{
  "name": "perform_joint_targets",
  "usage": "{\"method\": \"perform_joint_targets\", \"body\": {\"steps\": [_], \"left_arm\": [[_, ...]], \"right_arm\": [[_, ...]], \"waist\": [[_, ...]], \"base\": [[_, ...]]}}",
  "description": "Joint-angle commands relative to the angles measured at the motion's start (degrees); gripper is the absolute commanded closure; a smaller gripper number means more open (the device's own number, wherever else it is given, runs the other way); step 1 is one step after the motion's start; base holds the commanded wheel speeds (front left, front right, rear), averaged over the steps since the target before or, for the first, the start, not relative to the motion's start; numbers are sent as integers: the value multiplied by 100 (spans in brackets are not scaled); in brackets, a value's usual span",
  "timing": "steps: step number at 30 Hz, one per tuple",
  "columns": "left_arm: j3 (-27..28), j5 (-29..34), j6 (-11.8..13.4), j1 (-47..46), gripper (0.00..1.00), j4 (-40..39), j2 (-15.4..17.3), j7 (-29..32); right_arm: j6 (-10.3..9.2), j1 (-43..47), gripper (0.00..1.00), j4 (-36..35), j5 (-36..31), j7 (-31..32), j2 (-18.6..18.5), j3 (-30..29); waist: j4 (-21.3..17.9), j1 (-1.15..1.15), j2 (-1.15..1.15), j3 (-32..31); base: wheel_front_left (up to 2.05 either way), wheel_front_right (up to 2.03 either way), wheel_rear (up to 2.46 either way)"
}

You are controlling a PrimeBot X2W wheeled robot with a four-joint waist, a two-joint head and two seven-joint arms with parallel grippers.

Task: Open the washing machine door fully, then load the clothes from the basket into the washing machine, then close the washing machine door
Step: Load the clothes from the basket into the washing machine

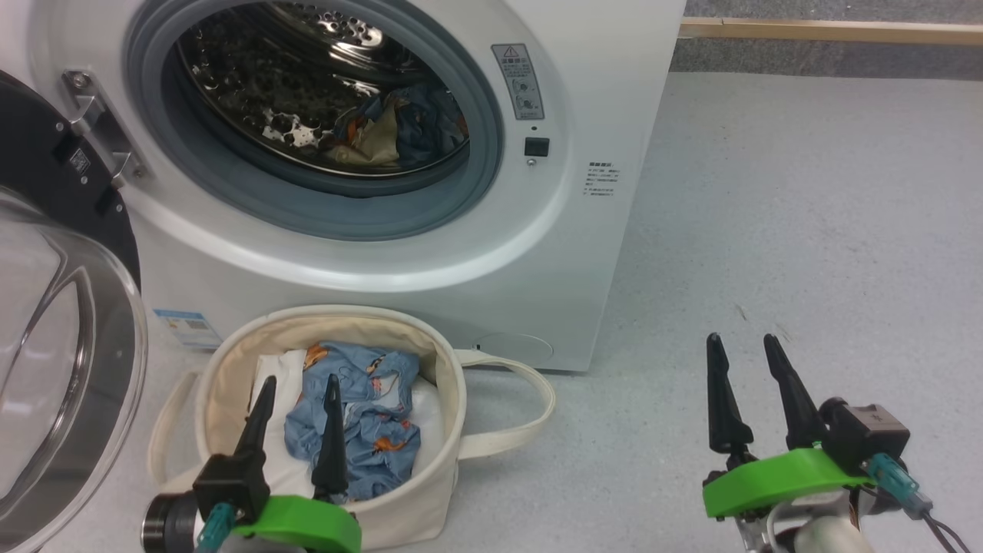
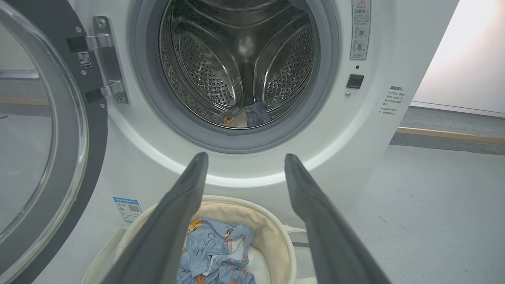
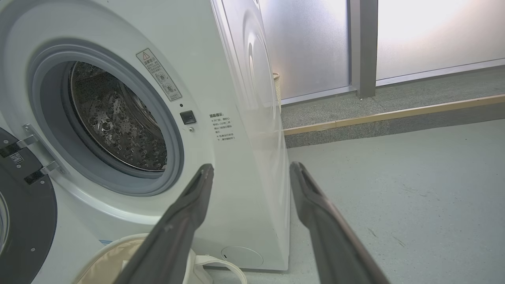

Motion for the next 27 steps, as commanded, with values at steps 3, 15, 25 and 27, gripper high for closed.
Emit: {"method": "perform_joint_targets", "body": {"steps": [3,15,25,27], "left_arm": [[155,-31,41,-164,0,-188,31,-29],[56,-52,7,-511,0,501,31,-29],[-22,60,-221,-2054,0,2363,31,-29],[8,127,-271,-2382,0,2724,48,-29]], "right_arm": [[1,-134,0,-178,-22,-70,7,152],[1,-265,0,-239,-194,-70,7,148],[1,-670,0,-436,-472,-70,7,65],[1,-810,0,-511,-482,-70,7,23]], "waist": [[-5,0,0,-17],[-5,0,0,515],[22,0,0,1833],[-14,0,0,2125]], "base": [[0,0,0],[0,0,0],[0,0,0],[0,0,0]]}}
